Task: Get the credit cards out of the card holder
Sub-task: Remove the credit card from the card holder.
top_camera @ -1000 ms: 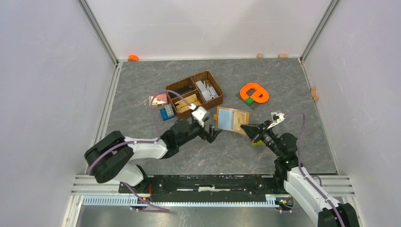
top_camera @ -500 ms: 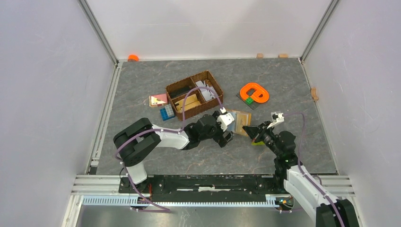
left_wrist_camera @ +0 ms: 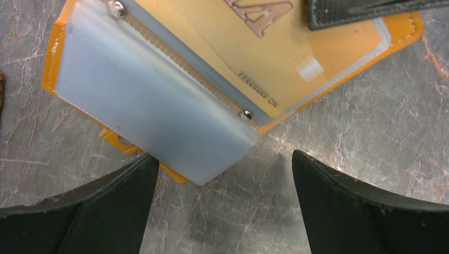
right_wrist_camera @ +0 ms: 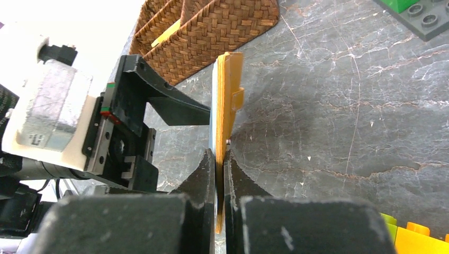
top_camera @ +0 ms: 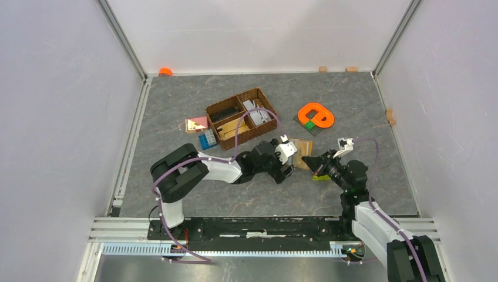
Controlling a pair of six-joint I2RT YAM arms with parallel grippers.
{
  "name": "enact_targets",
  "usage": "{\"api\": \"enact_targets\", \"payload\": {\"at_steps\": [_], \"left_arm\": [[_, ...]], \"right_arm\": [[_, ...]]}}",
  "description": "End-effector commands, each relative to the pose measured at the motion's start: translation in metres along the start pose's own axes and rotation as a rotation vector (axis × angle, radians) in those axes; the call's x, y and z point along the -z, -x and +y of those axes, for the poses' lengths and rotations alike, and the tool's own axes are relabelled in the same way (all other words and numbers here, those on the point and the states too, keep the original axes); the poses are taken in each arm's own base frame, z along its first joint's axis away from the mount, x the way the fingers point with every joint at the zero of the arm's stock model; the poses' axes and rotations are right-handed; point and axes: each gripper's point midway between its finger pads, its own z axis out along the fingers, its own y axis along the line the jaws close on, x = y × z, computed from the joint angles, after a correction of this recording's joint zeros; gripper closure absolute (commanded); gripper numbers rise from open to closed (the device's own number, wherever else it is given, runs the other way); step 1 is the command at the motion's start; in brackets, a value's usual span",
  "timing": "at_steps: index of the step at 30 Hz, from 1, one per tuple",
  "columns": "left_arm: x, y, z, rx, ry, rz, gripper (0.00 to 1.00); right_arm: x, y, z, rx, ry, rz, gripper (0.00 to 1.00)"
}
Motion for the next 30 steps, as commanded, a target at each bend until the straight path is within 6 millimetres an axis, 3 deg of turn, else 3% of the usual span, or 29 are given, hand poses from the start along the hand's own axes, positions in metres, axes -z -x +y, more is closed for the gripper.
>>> {"api": "enact_targets", "payload": {"at_steps": [1,16,17,20,22,26,30], "left_arm": [[-0.016,0.012,-0.006,-0.054,-0.024,0.000,0.00],[-0.045,0.003,-0.006,-0.140,0.014,0.066,0.00],[-0.047,0.001,-0.008,-0.151,0.010,0.071,0.00],[-0.053,-0.004,-0.025,-0.206,-0.030,0.103,0.00],[-0.055,0.002,-0.036,-0.233,-0.018,0.111,0.00],[-0.047,0.033,-0.057,-0.218,-0.011,0.045,0.00],[-0.038,0.049,-0.063,-0.201,0.040,-0.028,0.00]], "right_arm": [[0.001,0.015,0.011,0.031,0.047,-0.063,1.00],[-0.004,0.005,0.007,-0.003,0.050,-0.019,1.00],[-0.001,-0.005,0.001,-0.014,0.032,-0.001,1.00],[0.000,-0.008,-0.003,-0.017,0.017,0.004,1.00],[-0.001,-0.010,-0.004,-0.023,0.018,0.013,1.00],[-0.002,-0.012,-0.005,-0.028,0.018,0.027,1.00],[-0.003,-0.011,-0.006,-0.013,0.013,0.028,1.00]]}}
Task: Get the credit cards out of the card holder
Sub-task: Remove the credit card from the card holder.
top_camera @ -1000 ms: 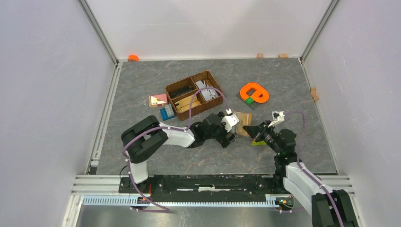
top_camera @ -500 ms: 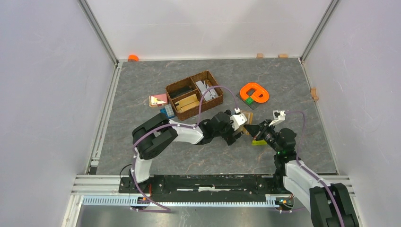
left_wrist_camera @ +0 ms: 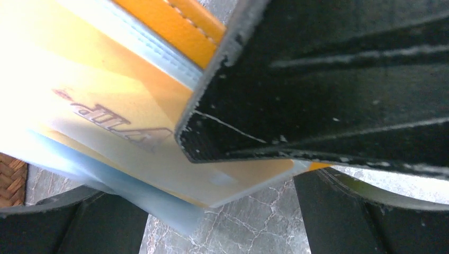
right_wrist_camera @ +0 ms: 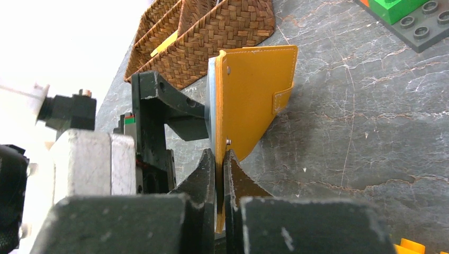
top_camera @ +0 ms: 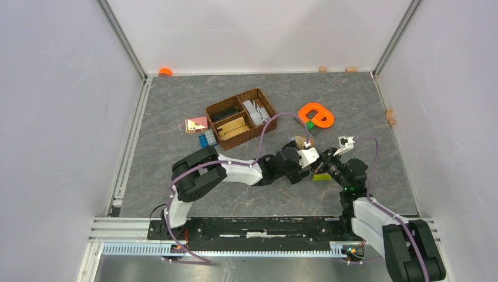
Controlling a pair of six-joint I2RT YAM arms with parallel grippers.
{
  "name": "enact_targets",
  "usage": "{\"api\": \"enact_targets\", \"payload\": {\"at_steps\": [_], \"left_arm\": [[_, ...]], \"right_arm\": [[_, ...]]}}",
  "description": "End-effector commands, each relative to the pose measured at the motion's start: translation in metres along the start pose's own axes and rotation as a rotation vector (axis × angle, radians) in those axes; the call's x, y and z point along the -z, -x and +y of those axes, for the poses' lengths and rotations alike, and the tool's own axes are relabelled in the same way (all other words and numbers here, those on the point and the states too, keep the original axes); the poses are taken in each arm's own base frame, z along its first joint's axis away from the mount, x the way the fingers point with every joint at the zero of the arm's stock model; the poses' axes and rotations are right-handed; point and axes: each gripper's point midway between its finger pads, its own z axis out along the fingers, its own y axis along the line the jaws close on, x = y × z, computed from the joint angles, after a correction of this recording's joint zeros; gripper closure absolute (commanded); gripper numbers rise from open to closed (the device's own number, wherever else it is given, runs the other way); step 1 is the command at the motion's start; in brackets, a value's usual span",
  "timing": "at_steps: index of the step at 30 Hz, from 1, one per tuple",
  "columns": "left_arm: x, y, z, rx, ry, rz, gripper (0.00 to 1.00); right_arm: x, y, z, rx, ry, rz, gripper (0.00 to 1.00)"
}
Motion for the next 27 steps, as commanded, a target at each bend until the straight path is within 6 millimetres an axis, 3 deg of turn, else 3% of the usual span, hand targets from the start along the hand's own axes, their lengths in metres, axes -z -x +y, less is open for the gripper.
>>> {"api": "enact_targets", "payload": {"at_steps": [1,7,14,19,24,27], "left_arm": [[0.018,0.037,-0.042,-0.033,-0.056,-0.114,0.00],[0.031,0.057,-0.055,0.052,-0.067,-0.162,0.00],[0.058,0.071,-0.035,0.086,0.006,-0.219,0.00],[0.038,0.058,-0.040,0.087,0.015,-0.189,0.00],[0.016,0.051,-0.016,-0.046,0.167,-0.133,0.00],[0.002,0.030,-0.007,-0.145,0.229,-0.034,0.00]], "right_arm": [[0.005,-0.016,-0.003,-0.001,0.003,0.050,1.00],[0.006,-0.012,-0.004,0.022,-0.007,0.035,1.00],[0.011,0.004,-0.016,0.074,-0.093,-0.045,1.00],[0.013,0.008,-0.017,0.085,-0.104,-0.070,1.00],[0.012,0.005,-0.019,0.077,-0.106,-0.055,1.00],[0.011,0.001,-0.021,0.068,-0.109,-0.046,1.00]]}}
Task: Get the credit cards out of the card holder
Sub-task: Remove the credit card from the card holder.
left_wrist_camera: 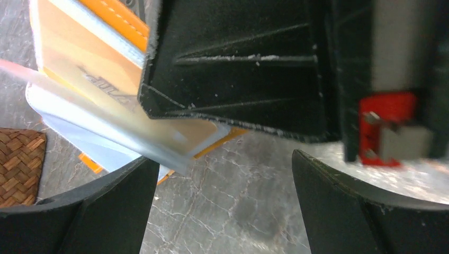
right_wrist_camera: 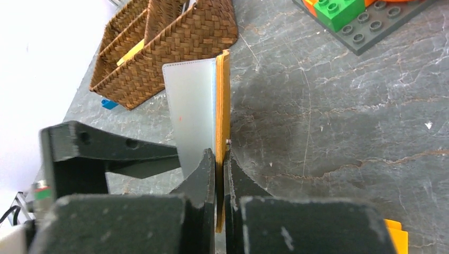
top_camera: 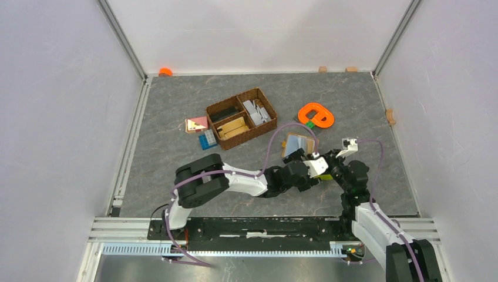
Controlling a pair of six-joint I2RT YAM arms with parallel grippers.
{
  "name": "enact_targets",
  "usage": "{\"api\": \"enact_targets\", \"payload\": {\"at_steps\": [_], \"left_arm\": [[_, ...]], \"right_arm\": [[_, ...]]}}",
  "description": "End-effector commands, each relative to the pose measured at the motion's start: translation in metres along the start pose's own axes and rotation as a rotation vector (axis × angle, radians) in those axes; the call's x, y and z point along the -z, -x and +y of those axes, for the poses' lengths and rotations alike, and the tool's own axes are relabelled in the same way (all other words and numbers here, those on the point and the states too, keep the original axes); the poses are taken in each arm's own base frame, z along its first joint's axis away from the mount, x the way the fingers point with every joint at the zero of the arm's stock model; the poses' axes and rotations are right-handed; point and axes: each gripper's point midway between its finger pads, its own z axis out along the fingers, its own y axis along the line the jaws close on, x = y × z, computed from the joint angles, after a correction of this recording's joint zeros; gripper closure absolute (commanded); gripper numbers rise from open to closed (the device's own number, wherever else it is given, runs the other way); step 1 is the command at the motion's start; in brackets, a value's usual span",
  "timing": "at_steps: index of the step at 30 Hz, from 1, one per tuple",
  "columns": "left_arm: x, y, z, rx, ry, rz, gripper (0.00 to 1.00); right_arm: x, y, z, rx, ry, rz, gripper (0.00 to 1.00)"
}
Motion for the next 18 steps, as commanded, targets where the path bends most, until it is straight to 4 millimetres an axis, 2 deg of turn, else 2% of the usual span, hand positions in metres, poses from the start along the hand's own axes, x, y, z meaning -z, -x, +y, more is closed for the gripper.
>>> {"api": "enact_targets", "payload": {"at_steps": [1,3,8,11,15,18], "left_arm": [[-0.018,-0.011,0.022,-0.169,0.132,0.075,0.00],[-0.022,-0.016,0.023,-0.172,0.121,0.085,0.00],[-0.031,-0.017,0.020,-0.004,0.000,0.099,0.00],[-0.034,-0.018,0.020,0.009,-0.024,0.102,0.00],[-0.027,-0.002,0.000,0.048,-0.145,0.001,0.00],[-0.019,0.009,0.001,0.100,-0.134,-0.055,0.00]], "right_arm": [[0.001,-0.009,-0.004,0.003,-0.001,0.005,1.00],[0.001,-0.011,-0.006,-0.001,-0.007,0.012,1.00],[0.000,-0.014,-0.008,-0.007,-0.013,0.022,1.00],[0.000,-0.013,-0.008,-0.006,-0.014,0.019,1.00],[0.000,-0.013,-0.008,-0.004,-0.010,0.018,1.00],[0.000,-0.013,-0.006,-0.004,-0.004,0.020,1.00]]}}
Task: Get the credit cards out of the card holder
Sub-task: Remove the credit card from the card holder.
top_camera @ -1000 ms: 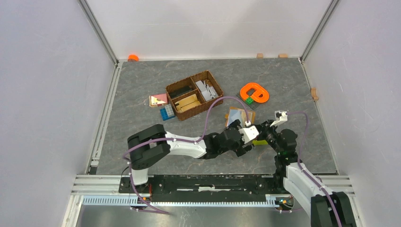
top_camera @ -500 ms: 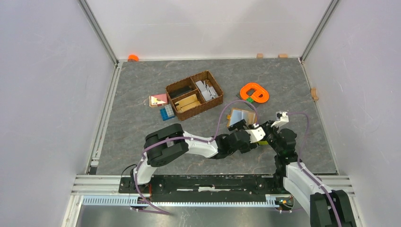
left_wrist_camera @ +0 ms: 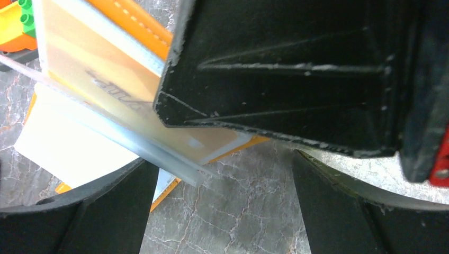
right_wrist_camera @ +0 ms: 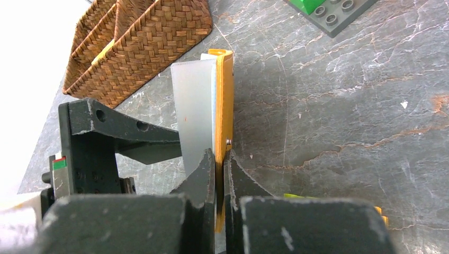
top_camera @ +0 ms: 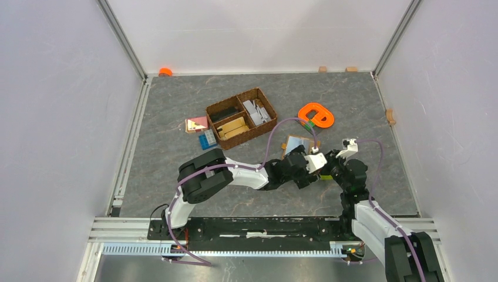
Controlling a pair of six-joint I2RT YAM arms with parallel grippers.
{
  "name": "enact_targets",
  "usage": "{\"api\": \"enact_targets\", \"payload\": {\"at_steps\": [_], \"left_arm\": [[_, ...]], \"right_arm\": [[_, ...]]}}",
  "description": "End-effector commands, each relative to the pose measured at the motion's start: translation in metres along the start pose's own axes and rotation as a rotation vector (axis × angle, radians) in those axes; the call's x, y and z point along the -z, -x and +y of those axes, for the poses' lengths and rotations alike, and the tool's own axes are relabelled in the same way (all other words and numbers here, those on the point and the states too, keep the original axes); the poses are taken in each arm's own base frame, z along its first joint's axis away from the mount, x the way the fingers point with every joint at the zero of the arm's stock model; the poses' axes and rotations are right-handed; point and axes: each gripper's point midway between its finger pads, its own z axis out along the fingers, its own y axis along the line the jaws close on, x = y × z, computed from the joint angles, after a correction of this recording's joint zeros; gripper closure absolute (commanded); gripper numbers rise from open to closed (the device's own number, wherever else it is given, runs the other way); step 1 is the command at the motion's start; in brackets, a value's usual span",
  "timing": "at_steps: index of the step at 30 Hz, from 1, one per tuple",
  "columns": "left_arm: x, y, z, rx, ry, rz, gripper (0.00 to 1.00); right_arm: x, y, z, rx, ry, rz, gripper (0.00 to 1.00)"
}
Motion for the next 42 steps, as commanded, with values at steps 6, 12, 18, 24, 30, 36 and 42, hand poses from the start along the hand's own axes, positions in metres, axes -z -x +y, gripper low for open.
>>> {"api": "enact_targets", "payload": {"at_steps": [6,12,18,24,30,36,42], "left_arm": [[-0.001,0.018,-0.003,0.184,-0.002,-0.042,0.00],[0.009,0.029,-0.002,0.283,0.069,-0.073,0.00],[0.003,0.030,-0.004,0.258,0.072,-0.061,0.00],[-0.007,0.026,-0.013,0.160,0.167,0.039,0.00],[0.004,0.041,-0.031,-0.088,0.437,0.003,0.00],[0.010,0.042,-0.022,-0.004,0.341,-0.033,0.00],[0.023,0.048,-0.005,-0.017,0.334,-0.107,0.00]], "right_arm": [[0.004,0.000,0.014,0.025,0.082,-0.019,1.00],[0.004,-0.001,0.011,0.027,0.071,-0.018,1.00],[0.004,0.001,0.015,0.029,0.089,-0.022,1.00],[0.004,0.001,0.013,0.032,0.080,-0.024,1.00],[0.004,0.004,0.014,0.041,0.083,-0.028,1.00],[0.006,0.009,0.013,0.057,0.071,-0.048,1.00],[0.006,0.011,0.011,0.061,0.060,-0.053,1.00]]}}
